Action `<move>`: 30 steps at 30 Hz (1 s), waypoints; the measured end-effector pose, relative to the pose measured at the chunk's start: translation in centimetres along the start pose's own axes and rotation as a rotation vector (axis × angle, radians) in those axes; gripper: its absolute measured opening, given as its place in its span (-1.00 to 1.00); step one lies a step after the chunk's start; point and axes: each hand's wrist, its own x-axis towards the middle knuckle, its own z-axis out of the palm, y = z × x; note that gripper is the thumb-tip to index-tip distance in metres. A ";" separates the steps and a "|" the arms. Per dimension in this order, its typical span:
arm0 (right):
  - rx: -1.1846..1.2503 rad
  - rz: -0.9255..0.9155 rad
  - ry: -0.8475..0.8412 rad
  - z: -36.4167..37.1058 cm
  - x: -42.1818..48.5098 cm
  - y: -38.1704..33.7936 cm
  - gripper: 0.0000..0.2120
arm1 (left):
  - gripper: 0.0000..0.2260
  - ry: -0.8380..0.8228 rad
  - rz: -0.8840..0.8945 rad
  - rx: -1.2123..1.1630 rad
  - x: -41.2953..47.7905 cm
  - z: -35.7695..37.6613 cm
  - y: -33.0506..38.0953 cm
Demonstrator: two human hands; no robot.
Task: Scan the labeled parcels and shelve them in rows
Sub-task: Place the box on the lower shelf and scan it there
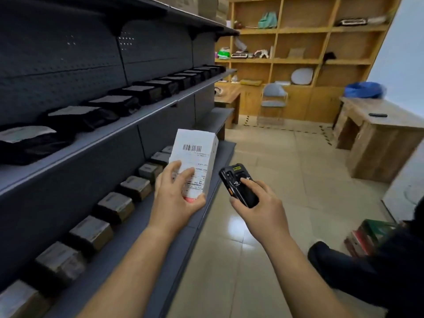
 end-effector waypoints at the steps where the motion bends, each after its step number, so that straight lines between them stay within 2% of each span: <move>1: -0.002 0.013 0.001 0.6 1.8 1.0 -0.49 | -0.46 -0.010 0.005 -0.005 1.7 1.8 -0.8; 9: -0.075 0.161 0.042 3.2 17.9 8.4 -0.49 | -0.43 -0.162 0.037 -0.095 16.9 16.5 -5.5; 16: -0.144 0.261 0.062 4.6 29.8 18.8 -0.50 | -0.40 -0.279 0.036 -0.114 27.0 30.6 -7.7; 22: -0.143 0.231 0.010 6.7 43.5 27.8 -0.49 | -0.42 -0.275 -0.018 -0.070 36.8 42.3 -9.9; 30: -0.105 0.134 -0.163 12.5 62.0 33.2 -0.50 | -0.40 -0.163 -0.187 -0.009 48.8 50.8 -15.1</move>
